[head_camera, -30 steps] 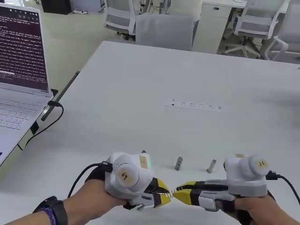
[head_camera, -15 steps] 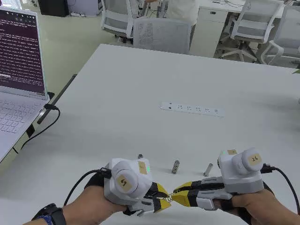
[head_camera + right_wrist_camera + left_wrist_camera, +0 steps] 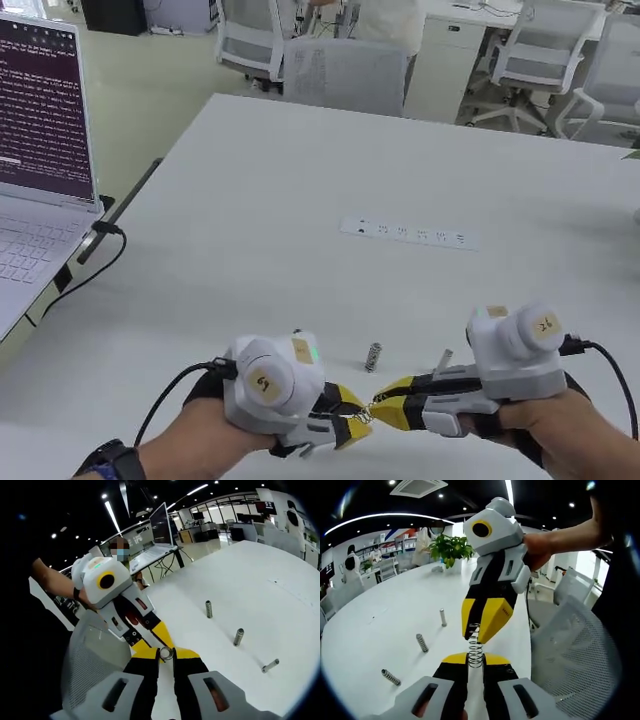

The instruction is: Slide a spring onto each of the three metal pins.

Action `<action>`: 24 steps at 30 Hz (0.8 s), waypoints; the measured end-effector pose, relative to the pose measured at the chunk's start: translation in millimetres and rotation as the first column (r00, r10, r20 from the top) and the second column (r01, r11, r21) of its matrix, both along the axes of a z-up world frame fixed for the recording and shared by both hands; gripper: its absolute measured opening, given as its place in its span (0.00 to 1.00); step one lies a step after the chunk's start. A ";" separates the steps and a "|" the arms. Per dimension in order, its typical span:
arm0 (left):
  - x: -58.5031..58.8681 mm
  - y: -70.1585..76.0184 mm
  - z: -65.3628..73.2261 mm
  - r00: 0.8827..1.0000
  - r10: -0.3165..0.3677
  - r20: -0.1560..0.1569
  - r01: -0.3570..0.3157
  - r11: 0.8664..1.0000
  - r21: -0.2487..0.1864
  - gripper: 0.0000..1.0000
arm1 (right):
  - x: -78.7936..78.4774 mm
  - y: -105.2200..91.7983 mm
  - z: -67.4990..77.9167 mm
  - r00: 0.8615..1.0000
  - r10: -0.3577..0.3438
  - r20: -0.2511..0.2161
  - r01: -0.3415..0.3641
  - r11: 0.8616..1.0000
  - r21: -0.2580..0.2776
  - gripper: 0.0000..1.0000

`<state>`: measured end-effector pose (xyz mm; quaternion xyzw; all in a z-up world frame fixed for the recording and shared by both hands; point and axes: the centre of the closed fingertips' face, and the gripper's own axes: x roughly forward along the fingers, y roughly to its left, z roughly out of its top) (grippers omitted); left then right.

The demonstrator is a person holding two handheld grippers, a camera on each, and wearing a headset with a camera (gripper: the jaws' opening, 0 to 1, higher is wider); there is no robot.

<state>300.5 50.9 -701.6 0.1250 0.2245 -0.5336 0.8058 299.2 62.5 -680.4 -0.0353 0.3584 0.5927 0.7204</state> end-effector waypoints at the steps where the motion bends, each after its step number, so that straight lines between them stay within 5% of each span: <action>1: -0.3 -0.9 -0.1 1.000 0.001 -0.012 -0.001 1.000 -0.007 0.02 | 0.1 -0.3 0.4 1.000 -0.001 0.001 0.001 1.000 -0.001 0.08; 14: -2.7 -10.8 14.6 1.000 -0.022 0.001 0.022 0.998 -0.060 0.02 | -3.1 -7.1 15.4 0.995 0.094 0.040 -0.093 0.995 -0.043 0.09; 20: -5.3 -14.3 20.1 0.999 -0.033 0.008 0.034 0.996 -0.077 0.02 | -7.4 -10.7 19.4 0.977 0.199 0.075 -0.190 0.975 -0.115 0.10; 24: -6.1 -17.6 25.9 0.999 -0.036 0.016 0.038 0.995 -0.093 0.02 | -9.5 -15.0 18.8 0.956 0.277 0.101 -0.254 0.948 -0.192 0.12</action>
